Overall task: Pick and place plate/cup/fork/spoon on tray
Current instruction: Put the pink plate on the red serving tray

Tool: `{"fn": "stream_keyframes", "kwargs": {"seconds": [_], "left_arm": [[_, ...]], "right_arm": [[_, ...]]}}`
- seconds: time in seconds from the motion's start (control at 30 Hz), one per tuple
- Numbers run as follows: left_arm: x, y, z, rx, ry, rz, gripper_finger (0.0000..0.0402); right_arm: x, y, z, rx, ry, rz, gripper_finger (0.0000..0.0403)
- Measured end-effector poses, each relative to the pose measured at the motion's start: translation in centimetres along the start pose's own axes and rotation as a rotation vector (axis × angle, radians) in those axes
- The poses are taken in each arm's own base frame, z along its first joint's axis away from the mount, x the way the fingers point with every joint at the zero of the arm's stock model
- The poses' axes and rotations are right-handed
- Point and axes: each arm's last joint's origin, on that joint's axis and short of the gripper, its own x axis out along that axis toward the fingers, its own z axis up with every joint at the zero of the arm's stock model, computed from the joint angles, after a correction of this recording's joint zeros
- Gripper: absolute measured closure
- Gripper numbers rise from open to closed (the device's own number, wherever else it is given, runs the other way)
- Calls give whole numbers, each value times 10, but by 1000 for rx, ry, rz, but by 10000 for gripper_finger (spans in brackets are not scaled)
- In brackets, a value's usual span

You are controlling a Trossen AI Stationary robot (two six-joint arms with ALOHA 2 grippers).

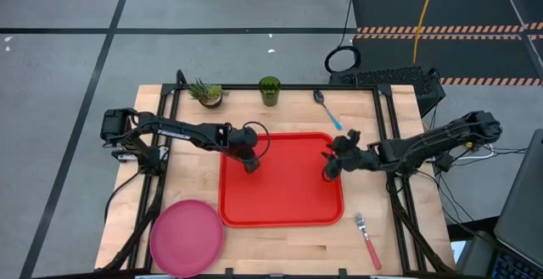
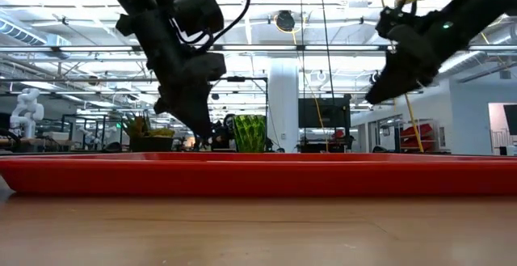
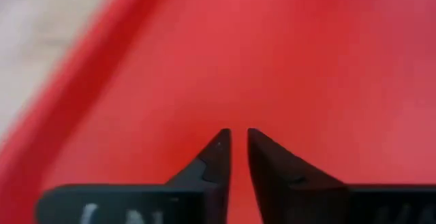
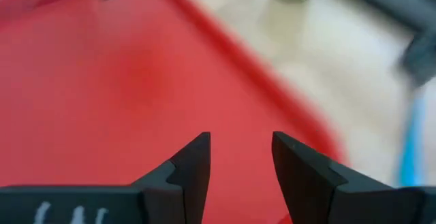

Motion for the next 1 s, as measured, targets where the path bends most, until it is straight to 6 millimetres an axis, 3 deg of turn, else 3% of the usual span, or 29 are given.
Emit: {"fn": "stream_keyframes", "kwargs": {"seconds": [0.13,0.3,0.43,0.53,0.67,0.83,1.0], "left_arm": [[-1,-16,-10,155,33,-52,273],[-4,-44,-28,400,81,-176,179],[-7,-66,-42,670,64,-273,140],[-10,-78,-41,811,-22,-308,134],[-23,-91,-28,838,-53,-298,145],[-59,-108,-10,863,46,-211,175],[-92,-118,-20,914,232,-109,215]], "right_arm": [[5,-10,5,-68,-42,-128,254],[8,-15,7,-128,-27,-141,254],[8,-15,7,-141,-26,-138,254],[7,-12,6,-107,-4,-67,254],[7,-5,-4,-68,15,42,254],[9,-3,-18,-17,-27,108,254],[5,-1,-16,9,-86,167,254]]}}
